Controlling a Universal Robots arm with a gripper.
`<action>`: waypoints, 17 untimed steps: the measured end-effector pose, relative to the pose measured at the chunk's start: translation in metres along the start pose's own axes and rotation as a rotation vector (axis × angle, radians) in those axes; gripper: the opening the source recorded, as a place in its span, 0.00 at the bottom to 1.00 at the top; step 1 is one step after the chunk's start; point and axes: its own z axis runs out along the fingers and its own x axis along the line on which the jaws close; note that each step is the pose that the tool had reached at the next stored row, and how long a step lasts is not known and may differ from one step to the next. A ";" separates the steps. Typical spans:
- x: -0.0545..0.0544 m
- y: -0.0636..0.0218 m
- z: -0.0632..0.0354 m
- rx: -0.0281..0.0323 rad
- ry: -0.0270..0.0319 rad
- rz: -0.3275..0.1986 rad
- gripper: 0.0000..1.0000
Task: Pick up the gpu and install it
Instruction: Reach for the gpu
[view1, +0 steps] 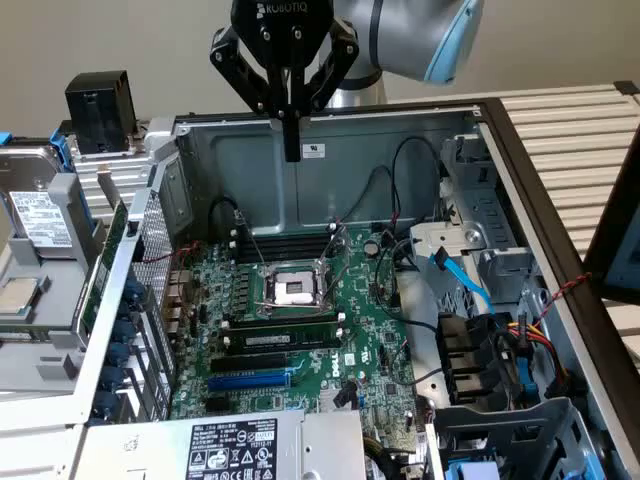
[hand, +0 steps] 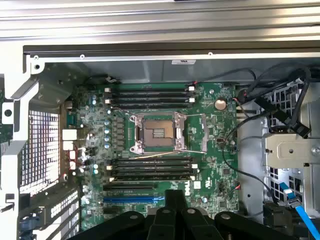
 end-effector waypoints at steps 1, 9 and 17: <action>0.000 0.0000 0.0000 0.0000 0.0000 0.000 0.11; 0.000 -0.0001 0.0000 0.0000 0.0000 0.000 0.11; 0.000 -0.0002 0.0000 0.0001 0.0000 0.000 0.11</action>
